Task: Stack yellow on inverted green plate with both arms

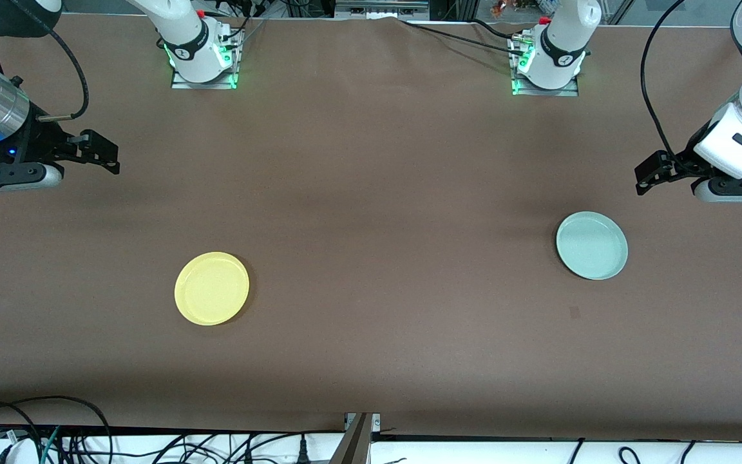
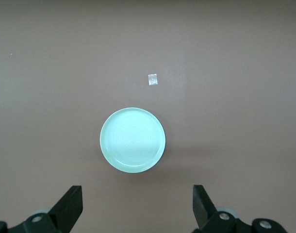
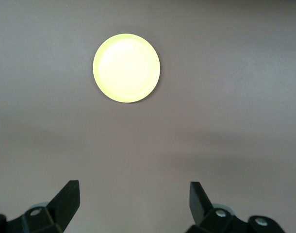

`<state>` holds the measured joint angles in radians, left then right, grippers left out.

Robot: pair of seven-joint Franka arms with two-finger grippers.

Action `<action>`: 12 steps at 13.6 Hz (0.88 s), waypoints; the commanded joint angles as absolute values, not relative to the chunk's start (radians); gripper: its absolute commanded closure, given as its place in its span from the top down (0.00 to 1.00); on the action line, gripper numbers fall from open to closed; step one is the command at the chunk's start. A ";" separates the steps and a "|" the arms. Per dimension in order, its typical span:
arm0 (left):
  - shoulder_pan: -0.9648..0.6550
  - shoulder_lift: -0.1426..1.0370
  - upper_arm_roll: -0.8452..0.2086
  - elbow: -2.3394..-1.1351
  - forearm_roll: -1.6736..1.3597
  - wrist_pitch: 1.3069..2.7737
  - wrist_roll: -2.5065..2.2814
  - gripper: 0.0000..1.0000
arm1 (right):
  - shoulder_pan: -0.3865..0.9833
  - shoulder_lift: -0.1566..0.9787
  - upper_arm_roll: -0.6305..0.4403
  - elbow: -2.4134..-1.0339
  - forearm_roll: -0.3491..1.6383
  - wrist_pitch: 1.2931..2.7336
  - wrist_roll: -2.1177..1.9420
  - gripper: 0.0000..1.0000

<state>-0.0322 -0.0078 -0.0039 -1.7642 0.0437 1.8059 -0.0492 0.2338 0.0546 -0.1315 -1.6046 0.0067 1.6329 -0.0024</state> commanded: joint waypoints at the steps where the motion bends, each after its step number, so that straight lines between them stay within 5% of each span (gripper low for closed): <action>1: -0.040 0.020 0.009 -1.715 0.049 1.772 -0.023 1.00 | 0.230 0.052 -0.129 -1.598 0.011 1.628 -0.008 1.00; 12: -0.041 0.032 0.006 -1.709 0.045 1.740 -0.028 1.00 | 0.236 0.051 -0.124 -1.597 0.009 1.624 -0.006 1.00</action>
<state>-0.0328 0.0100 -0.0006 -1.7463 0.0437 1.7819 -0.0491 0.2349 0.0556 -0.1288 -1.6046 0.0067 1.6329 -0.0024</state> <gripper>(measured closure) 0.000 0.000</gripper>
